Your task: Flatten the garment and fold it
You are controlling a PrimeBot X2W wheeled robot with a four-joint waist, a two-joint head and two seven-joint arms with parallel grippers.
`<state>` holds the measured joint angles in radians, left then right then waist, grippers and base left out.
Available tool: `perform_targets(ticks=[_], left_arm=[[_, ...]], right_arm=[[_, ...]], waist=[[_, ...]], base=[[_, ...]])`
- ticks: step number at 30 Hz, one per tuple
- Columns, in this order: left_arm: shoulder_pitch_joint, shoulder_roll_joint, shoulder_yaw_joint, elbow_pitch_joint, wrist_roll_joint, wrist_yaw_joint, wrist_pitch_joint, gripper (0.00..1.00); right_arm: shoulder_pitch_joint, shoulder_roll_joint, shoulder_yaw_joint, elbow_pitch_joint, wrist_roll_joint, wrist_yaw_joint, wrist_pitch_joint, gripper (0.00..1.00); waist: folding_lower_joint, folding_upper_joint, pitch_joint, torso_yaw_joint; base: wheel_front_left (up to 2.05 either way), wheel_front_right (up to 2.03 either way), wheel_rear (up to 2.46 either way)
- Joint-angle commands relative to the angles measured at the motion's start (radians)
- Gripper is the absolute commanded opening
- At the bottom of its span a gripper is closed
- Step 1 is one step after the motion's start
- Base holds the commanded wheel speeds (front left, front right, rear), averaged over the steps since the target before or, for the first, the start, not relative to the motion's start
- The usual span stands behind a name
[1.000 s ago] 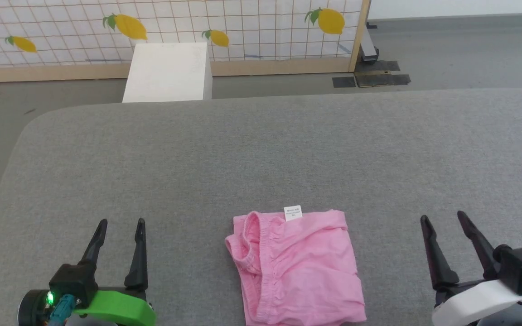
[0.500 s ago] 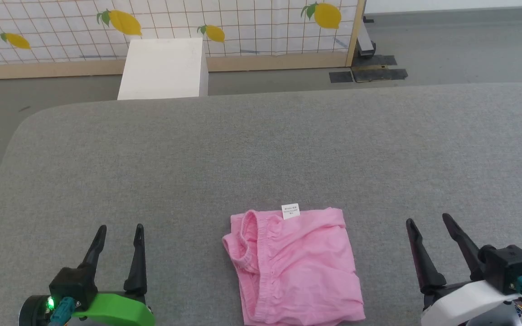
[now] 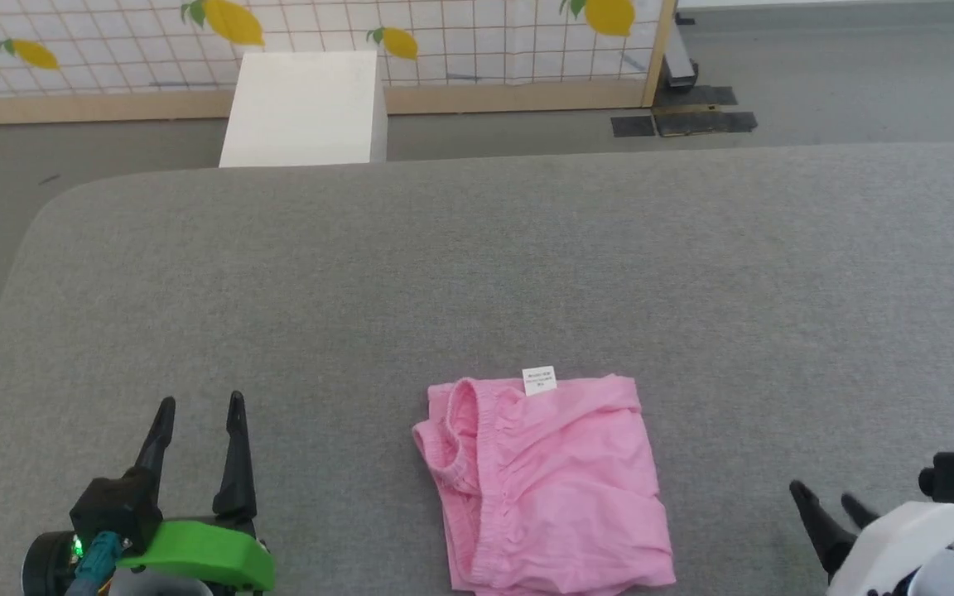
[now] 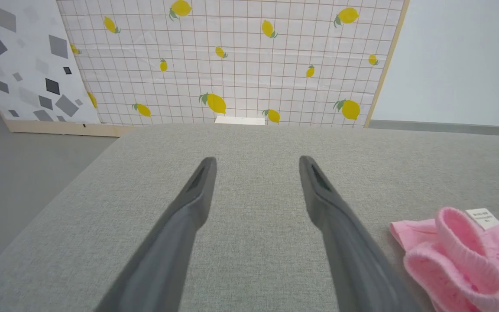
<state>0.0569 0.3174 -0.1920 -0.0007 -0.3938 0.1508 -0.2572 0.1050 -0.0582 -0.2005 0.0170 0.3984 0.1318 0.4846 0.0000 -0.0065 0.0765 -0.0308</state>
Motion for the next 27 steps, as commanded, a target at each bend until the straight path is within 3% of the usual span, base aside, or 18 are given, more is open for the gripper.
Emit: perform_targets(ticks=[1, 6, 9, 15, 20, 21, 22, 23, 27], left_arm=[[-0.022, -0.006, 0.003, 0.002, 0.012, -0.004, -0.005, 1.0], [-0.042, -0.026, 0.009, 0.007, 0.023, -0.014, -0.005, 1.0], [-0.053, -0.035, 0.009, 0.009, 0.038, -0.019, -0.005, 1.0], [-0.075, -0.055, 0.013, 0.018, 0.057, -0.034, -0.005, 1.0], [-0.087, -0.069, 0.02, 0.027, 0.069, -0.047, -0.005, 1.0], [-0.089, -0.071, 0.022, 0.03, 0.071, -0.05, -0.005, 1.0], [-0.091, -0.073, 0.024, 0.031, 0.073, -0.053, -0.005, 1.0], [-0.092, -0.076, 0.026, 0.033, 0.076, -0.055, -0.005, 1.0], [-0.091, -0.083, 0.035, 0.039, 0.084, -0.064, -0.005, 1.0]], right_arm=[[-0.021, 0.0, -0.011, 0.027, 0.036, -0.001, 0.047, 1.0], [-0.051, 0.005, -0.034, 0.129, 0.21, -0.001, 0.229, 1.0], [-0.092, 0.007, -0.021, 0.185, 0.395, -0.001, 0.289, 1.0], [-0.177, 0.008, 0.094, 0.305, 0.718, -0.001, 0.325, 1.0], [-0.239, 0.008, 0.168, 0.382, 0.807, -0.001, 0.306, 1.0], [-0.25, 0.008, 0.179, 0.398, 0.806, -0.001, 0.302, 0.86], [-0.26, 0.008, 0.186, 0.407, 0.804, -0.001, 0.295, 0.36], [-0.27, 0.008, 0.194, 0.417, 0.798, -0.001, 0.287, 0.0], [-0.293, 0.0, 0.227, 0.428, 0.764, -0.001, 0.26, 0.0]], waist=[[0.0, 0.0065, 0.01, 0.018], [0.0, 0.0065, 0.027, 0.048], [0.0, 0.0065, 0.043, 0.061], [0.0, 0.0065, 0.069, 0.08], [0.0, 0.0065, 0.08, 0.09], [0.0, 0.0065, 0.081, 0.091], [0.0, 0.0065, 0.082, 0.092], [0.0, 0.0065, 0.082, 0.093], [0.0, 0.0065, 0.08, 0.09]], base=[[0.0, 0.0, 0.0], [0.0, 0.0, 0.0], [0.0, 0.0, 0.0], [0.0, 0.0, 0.0], [0.0, 0.0, 0.0], [0.0, 0.0, 0.0], [0.0, 0.0, 0.0], [0.0, 0.0, 0.0], [0.0, 0.0, 0.0]])
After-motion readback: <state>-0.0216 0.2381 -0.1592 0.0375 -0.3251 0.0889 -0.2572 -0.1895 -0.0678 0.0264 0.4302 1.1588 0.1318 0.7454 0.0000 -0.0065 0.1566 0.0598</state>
